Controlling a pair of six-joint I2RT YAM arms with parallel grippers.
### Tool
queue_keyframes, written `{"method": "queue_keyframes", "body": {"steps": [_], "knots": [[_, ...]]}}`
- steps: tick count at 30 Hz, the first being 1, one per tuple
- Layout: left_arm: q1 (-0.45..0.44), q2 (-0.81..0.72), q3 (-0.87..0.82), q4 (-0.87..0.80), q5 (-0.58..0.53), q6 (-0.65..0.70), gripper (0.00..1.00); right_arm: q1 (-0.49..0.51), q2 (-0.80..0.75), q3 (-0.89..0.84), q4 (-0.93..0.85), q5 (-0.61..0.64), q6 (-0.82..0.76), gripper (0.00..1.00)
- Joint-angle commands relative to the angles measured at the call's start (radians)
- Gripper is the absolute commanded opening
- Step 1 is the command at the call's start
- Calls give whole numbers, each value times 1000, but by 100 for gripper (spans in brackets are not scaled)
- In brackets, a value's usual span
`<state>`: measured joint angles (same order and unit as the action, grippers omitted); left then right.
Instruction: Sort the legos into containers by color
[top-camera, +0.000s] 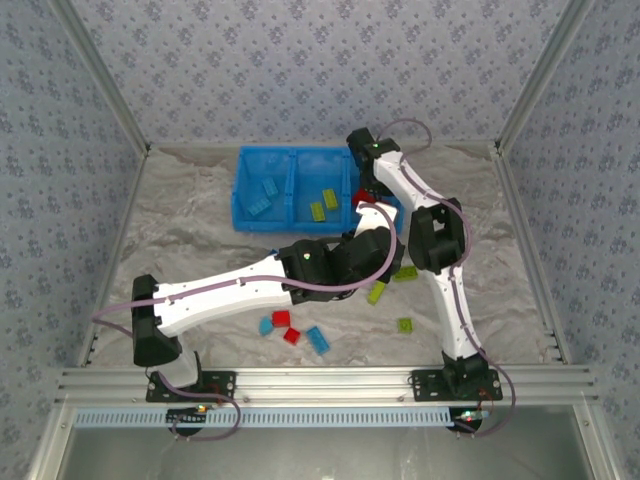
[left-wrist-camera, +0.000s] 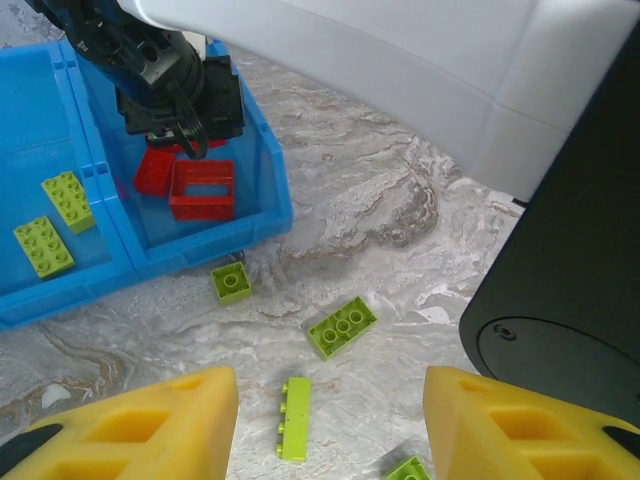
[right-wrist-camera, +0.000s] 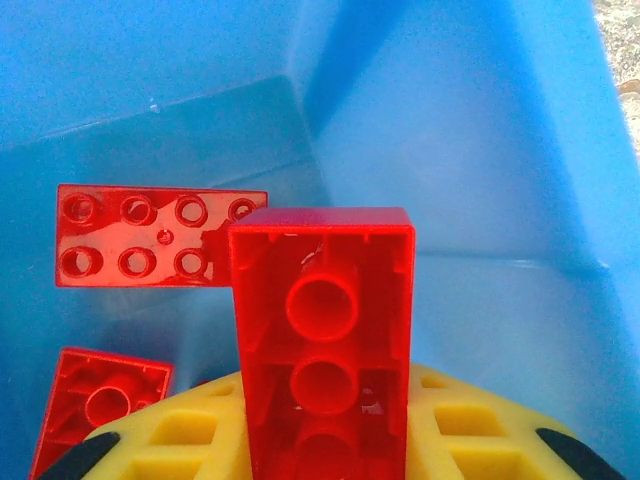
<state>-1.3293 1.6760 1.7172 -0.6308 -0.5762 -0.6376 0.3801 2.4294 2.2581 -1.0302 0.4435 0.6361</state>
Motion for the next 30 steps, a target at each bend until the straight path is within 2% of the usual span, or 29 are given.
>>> {"method": "queue_keyframes", "body": {"steps": [1, 3, 11, 19, 26, 30], "knots": [[-6, -13, -8, 8, -29, -12, 52, -1, 46, 33, -52, 52, 45, 32], [-7, -19, -13, 5, -31, -14, 52, -1, 57, 46, -54, 39, 48, 34], [-6, -37, -44, -5, -28, -30, 52, 26, 7, 77, -39, 35, 29, 59], [-6, -68, -97, -3, -27, -77, 52, 35, -93, 95, -30, 24, 26, 58], [-6, -91, -156, -18, -17, -144, 52, 40, -259, 87, -14, 27, 12, 58], [-2, -73, -171, -18, 27, -146, 52, 38, -447, -63, 53, 5, 2, 58]]}}
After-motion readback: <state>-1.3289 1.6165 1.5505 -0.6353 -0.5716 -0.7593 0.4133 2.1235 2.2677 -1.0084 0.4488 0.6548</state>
